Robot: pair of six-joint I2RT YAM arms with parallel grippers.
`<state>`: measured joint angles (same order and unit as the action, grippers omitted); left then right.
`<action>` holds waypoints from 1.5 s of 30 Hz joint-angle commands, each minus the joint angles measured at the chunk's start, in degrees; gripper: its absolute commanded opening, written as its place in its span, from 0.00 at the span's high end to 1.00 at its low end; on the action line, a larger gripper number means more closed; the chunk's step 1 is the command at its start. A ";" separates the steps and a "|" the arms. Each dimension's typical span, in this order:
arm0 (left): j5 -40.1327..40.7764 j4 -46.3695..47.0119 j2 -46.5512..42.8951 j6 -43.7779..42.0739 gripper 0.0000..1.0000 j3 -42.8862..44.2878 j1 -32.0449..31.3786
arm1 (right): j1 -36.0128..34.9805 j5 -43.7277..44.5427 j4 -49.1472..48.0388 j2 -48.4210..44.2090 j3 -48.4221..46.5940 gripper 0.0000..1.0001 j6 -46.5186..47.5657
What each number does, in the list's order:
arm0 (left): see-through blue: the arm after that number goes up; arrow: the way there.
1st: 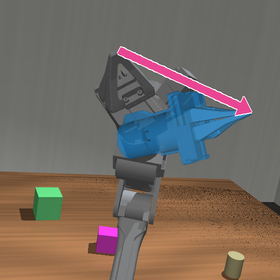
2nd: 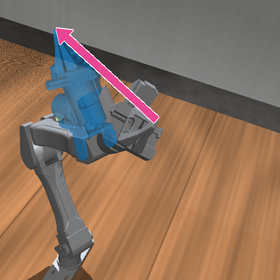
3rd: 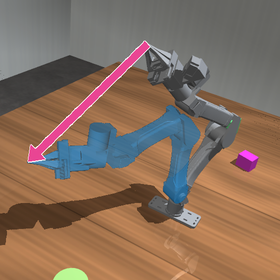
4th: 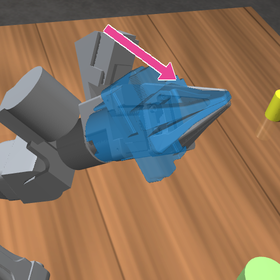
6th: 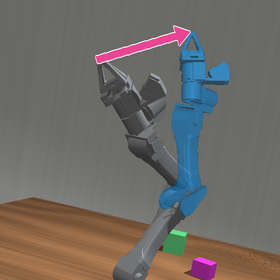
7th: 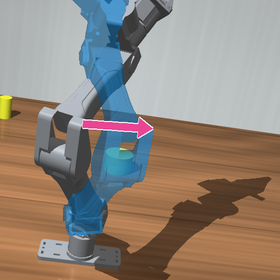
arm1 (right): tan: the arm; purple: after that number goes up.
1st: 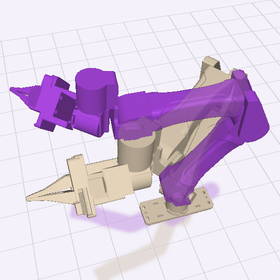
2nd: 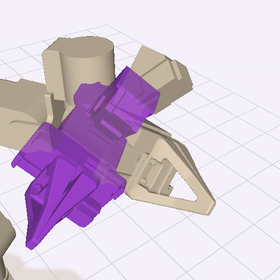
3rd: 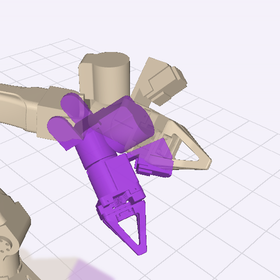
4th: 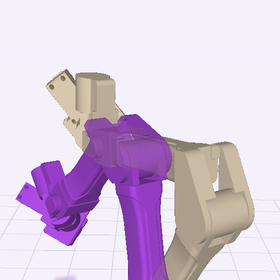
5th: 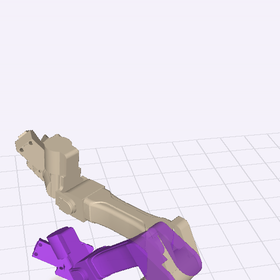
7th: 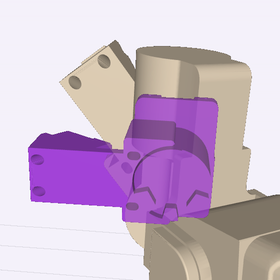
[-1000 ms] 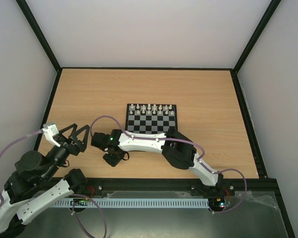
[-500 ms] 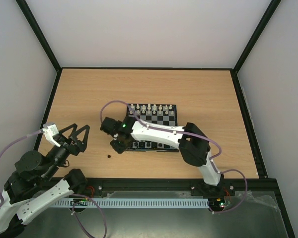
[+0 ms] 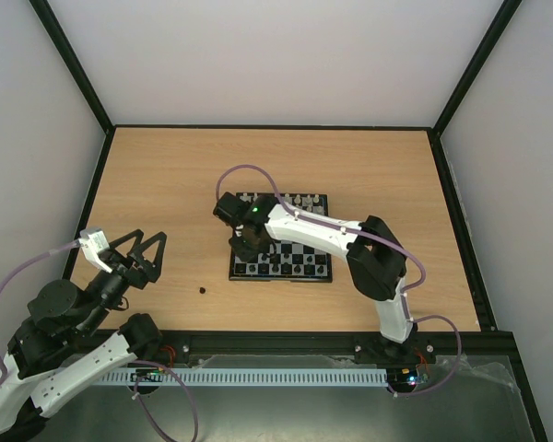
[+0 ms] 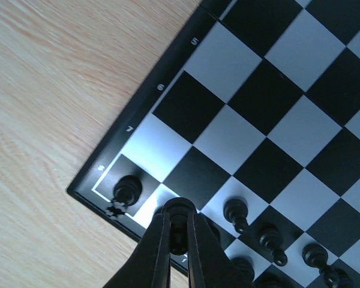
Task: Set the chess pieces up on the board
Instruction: Place the chess piece on the chessboard.
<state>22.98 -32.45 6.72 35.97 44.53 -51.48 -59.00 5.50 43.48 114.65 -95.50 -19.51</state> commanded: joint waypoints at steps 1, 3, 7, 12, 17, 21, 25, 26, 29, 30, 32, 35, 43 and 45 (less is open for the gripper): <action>0.30 1.77 -0.22 -0.86 0.01 -0.46 -0.29 | 0.84 0.95 1.44 -0.38 1.86 0.99 0.57; 0.26 1.77 -0.22 -0.82 0.01 -0.47 -0.33 | 0.99 0.83 1.09 -0.02 2.19 0.99 0.70; 0.28 1.82 -0.13 -0.81 0.01 -0.48 -0.30 | 1.42 1.03 0.82 1.09 2.34 0.99 0.74; 0.11 1.78 -0.13 -0.81 0.01 -0.43 -0.29 | 1.83 0.18 0.16 2.58 2.57 0.99 0.96; 0.13 1.78 -0.11 -0.81 0.01 -0.41 -0.28 | 2.01 -0.19 -0.32 3.70 2.69 0.99 1.05; 0.11 1.82 -0.08 -0.81 0.01 -0.38 -0.37 | 2.34 0.06 -0.42 4.79 2.69 0.99 1.05; 0.09 1.80 -0.04 -0.81 0.01 -0.44 -0.31 | 2.44 0.11 -0.50 5.47 2.78 0.98 1.13; 0.07 1.79 0.00 -0.81 0.01 -0.42 -0.29 | 2.52 0.13 -0.50 5.61 2.78 0.98 1.08; 0.09 1.82 0.00 -0.84 0.01 -0.49 -0.31 | 2.54 0.11 -0.57 5.84 2.86 0.98 1.14; 0.17 1.86 0.03 -0.81 0.01 -0.43 -0.36 | 2.56 0.13 -0.67 5.87 2.94 0.98 1.09; 0.18 1.78 0.05 -0.81 0.01 -0.48 -0.34 | 2.59 0.13 -0.68 6.05 2.95 0.97 1.11; 0.21 1.77 0.05 -0.82 0.01 -0.42 -0.33 | 2.65 -0.13 -0.76 6.10 3.03 0.95 1.06; 0.22 1.85 0.05 -0.81 0.01 -0.50 -0.30 | 2.66 -0.33 -0.71 5.52 3.39 0.86 0.79; 0.22 1.82 0.05 -0.81 0.01 -0.44 -0.29 | 2.65 -0.46 -0.75 5.22 3.39 0.84 0.74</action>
<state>22.98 -32.45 6.72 35.99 44.51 -51.48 -56.62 5.39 41.21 119.79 -92.97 -18.98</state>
